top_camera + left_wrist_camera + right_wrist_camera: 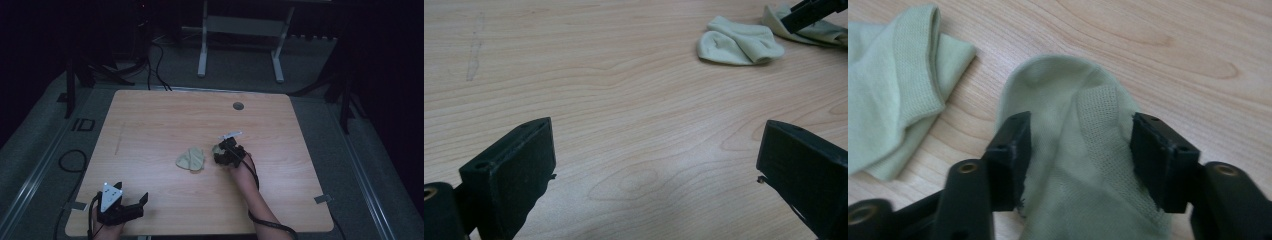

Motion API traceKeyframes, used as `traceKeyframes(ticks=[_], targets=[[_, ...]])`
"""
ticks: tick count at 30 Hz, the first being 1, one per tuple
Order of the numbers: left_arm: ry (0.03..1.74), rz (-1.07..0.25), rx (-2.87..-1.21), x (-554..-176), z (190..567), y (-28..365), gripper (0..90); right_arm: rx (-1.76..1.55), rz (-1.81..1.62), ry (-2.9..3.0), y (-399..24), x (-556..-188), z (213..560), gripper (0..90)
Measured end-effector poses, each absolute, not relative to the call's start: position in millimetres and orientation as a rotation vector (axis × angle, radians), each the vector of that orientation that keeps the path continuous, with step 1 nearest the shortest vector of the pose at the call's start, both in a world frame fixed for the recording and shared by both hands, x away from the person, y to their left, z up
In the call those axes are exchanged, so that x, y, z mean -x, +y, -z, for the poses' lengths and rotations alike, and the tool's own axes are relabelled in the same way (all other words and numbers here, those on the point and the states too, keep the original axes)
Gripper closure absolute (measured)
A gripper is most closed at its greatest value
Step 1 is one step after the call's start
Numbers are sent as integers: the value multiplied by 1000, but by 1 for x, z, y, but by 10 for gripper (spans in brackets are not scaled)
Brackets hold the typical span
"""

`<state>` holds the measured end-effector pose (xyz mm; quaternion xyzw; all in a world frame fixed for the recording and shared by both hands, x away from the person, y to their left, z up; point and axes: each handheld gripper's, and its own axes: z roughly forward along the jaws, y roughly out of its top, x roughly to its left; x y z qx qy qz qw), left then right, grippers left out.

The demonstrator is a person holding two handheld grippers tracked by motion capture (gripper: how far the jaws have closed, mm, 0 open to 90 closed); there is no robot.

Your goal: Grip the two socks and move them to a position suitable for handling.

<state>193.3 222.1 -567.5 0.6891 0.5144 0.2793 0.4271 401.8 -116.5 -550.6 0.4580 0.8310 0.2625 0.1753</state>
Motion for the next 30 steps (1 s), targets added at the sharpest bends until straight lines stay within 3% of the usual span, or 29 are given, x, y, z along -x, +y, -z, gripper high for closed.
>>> traceKeyframes(ticks=[3, 8, 18, 30], targets=[[1281, -697, -1732, -193, 568, 221, 25, -1287, -732, 2356, -114, -401, 549, 617], [1284, -691, -1738, -194, 569, 220, 25, -1260, -715, 2353, -115, -403, 549, 756], [1290, -682, -1738, -194, 569, 221, 25, -1193, -681, 2402, -122, -402, 536, 797], [1293, -683, -1738, -195, 570, 220, 25, -1089, -732, 2389, -142, -388, 489, 797]])
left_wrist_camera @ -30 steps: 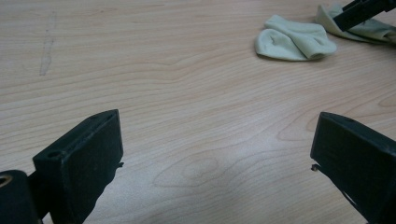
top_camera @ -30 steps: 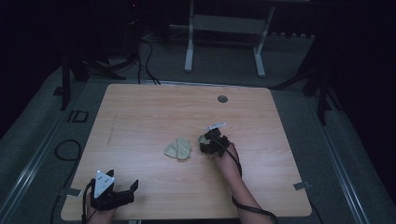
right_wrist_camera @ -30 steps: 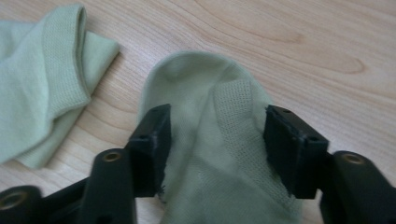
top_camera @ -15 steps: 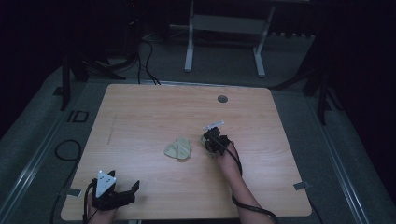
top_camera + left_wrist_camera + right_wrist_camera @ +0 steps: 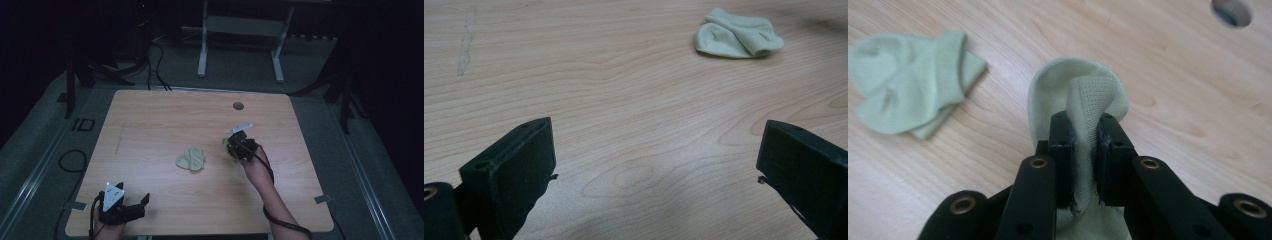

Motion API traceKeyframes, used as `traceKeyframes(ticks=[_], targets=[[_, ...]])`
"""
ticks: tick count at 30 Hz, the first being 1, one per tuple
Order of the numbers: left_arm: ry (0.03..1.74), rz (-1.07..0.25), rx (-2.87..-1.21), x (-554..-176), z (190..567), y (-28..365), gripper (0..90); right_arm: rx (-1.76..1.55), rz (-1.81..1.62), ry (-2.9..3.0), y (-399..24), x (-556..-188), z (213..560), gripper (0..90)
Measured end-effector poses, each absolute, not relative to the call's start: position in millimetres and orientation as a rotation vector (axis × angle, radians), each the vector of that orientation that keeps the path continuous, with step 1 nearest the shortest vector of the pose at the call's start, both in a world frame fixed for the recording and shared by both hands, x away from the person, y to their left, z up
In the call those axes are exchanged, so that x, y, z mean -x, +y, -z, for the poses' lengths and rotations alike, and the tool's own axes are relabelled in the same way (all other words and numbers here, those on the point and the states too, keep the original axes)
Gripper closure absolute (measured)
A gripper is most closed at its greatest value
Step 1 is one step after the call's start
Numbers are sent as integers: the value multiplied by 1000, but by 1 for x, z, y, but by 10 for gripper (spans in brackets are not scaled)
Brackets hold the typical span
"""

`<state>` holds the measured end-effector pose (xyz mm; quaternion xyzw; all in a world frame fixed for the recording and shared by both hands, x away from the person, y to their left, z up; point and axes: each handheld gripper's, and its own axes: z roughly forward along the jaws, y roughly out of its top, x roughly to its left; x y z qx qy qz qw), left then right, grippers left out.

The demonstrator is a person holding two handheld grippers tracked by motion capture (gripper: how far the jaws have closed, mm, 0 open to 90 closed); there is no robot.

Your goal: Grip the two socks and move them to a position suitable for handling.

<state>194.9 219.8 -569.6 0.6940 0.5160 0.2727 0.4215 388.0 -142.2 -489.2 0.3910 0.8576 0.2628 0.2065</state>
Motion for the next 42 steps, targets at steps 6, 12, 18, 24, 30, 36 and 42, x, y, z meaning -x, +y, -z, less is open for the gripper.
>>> traceKeyframes(ticks=[6, 12, 18, 24, 30, 36, 42], targets=[[1296, -685, -1743, -195, 570, 219, 25, -981, -794, 2410, -147, -370, 460, 797], [1299, -687, -1740, -195, 570, 220, 26, -872, -845, 2436, -148, -343, 436, 797], [1300, -688, -1739, -195, 570, 219, 25, -776, -887, 2451, -150, -312, 425, 796], [1298, -686, -1741, -196, 570, 218, 26, -686, -911, 2460, -154, -283, 424, 796], [1297, -686, -1743, -196, 570, 218, 25, -649, -919, 2517, -153, -263, 439, 796], [1295, -688, -1742, -195, 569, 218, 25, -637, -876, 2571, -148, -253, 470, 796], [1293, -683, -1745, -195, 570, 217, 25, -673, -861, 2657, -143, -247, 504, 796]])
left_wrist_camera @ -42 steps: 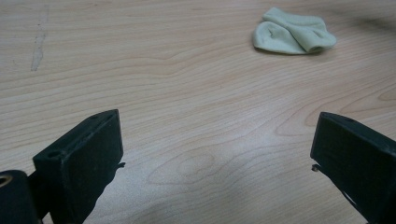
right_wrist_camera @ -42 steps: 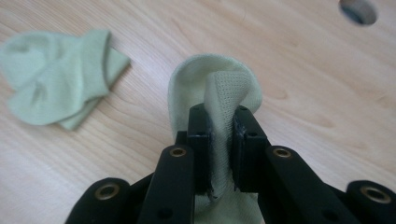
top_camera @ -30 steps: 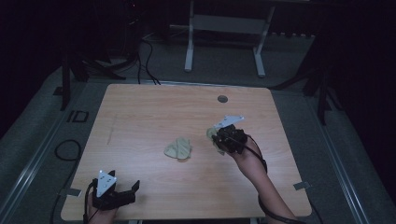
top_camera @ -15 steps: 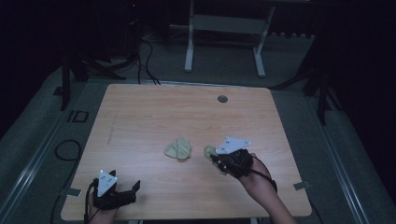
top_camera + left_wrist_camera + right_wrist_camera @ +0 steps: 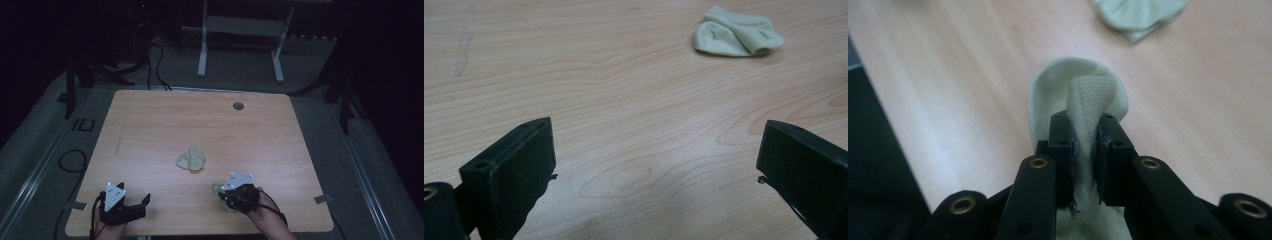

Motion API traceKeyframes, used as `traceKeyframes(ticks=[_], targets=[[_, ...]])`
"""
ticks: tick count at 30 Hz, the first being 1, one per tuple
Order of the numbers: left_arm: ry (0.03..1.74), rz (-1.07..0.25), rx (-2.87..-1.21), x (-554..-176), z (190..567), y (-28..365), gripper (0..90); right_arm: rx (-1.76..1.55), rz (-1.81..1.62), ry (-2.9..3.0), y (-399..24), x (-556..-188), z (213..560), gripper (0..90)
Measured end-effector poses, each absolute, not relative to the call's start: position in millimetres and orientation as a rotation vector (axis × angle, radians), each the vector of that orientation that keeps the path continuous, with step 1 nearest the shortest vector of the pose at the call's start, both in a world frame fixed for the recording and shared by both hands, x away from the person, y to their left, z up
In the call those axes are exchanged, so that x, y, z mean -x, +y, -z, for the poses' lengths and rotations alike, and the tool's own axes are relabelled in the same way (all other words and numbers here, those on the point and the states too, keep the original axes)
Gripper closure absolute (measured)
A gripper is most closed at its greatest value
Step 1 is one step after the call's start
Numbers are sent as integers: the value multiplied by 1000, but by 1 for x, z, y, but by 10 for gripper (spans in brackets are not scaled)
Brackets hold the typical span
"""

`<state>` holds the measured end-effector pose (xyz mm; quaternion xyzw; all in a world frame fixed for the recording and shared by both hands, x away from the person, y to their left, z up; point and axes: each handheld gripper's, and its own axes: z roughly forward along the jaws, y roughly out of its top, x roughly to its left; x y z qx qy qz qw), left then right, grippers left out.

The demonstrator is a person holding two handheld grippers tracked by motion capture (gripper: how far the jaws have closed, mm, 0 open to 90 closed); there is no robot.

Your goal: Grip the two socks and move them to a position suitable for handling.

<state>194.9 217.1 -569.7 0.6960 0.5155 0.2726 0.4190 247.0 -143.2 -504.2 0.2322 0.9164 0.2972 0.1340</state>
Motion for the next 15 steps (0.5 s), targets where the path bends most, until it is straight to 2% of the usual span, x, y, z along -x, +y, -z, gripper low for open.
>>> traceKeyframes(ticks=[10, 15], targets=[[1279, -676, -1769, -195, 570, 213, 25, -618, -810, 2745, -122, -237, 543, 793], [1265, -631, -1777, -195, 570, 206, 25, -632, -819, 2760, -121, -239, 549, 765]])
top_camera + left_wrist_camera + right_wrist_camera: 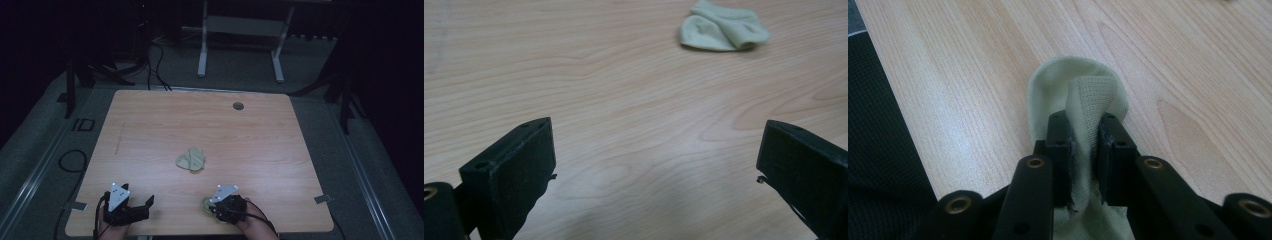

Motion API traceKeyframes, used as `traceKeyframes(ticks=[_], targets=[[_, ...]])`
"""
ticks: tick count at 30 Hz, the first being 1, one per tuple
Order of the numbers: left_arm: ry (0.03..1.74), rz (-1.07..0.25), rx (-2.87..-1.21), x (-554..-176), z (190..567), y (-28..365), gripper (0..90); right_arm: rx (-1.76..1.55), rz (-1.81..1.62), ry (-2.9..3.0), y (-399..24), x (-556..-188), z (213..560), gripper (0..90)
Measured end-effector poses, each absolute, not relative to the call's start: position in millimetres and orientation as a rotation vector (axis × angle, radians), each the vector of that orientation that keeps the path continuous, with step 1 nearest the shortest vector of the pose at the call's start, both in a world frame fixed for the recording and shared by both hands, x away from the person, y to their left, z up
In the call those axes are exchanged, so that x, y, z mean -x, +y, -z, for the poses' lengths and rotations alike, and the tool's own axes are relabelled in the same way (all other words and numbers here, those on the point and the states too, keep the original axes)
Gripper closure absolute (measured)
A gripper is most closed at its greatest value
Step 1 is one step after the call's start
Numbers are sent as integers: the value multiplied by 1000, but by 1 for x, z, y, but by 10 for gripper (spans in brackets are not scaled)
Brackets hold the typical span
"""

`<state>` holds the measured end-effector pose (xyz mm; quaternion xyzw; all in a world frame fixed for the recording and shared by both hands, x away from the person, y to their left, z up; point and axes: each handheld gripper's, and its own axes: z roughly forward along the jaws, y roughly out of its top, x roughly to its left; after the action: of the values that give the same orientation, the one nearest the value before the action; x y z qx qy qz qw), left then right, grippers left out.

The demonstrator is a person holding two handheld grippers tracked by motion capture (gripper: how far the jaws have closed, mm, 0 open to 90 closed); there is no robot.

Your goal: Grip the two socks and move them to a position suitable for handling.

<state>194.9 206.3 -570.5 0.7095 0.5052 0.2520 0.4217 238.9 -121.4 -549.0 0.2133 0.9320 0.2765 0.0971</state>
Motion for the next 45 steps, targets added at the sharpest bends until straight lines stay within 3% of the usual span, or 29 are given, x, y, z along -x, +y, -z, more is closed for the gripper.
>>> traceKeyframes(ticks=[4, 13, 14, 17, 18, 19, 21, 24, 27, 29, 30, 36, 45], targets=[[1233, -611, -1797, -193, 568, 197, 25, -632, -828, 2757, -121, -238, 547, 679], [1143, -499, -1925, -190, 559, 157, 42, -527, -953, 2735, -130, -235, 517, 305], [1116, -477, -1921, -189, 556, 153, 45, -519, -954, 2732, -132, -235, 513, 293], [1062, -417, -1917, -187, 547, 140, 83, -497, -948, 2716, -140, -234, 505, 302], [1038, -396, -1911, -187, 544, 135, 115, -493, -951, 2714, -143, -234, 503, 387], [1019, -381, -1918, -187, 541, 130, 154, -489, -945, 2744, -147, -236, 501, 410], [989, -350, -1940, -187, 538, 120, 157, -487, -936, 2742, -152, -238, 500, 412], [958, -308, -1956, -192, 536, 106, 262, -481, -897, 2762, -155, -240, 500, 406], [940, -270, -1998, -200, 538, 93, 321, -481, -857, 2803, -152, -244, 505, 570], [946, -251, -2030, -206, 541, 87, 322, -487, -853, 2831, -150, -247, 507, 591], [953, -240, -2038, -208, 542, 85, 355, -461, -857, 2855, -146, -249, 511, 655], [988, -179, -2055, -219, 556, 79, 501, -452, -805, 2898, -131, -258, 529, 669], [908, -148, -2138, -220, 563, 71, 764, -475, -763, 2951, -131, -261, 542, 733]])
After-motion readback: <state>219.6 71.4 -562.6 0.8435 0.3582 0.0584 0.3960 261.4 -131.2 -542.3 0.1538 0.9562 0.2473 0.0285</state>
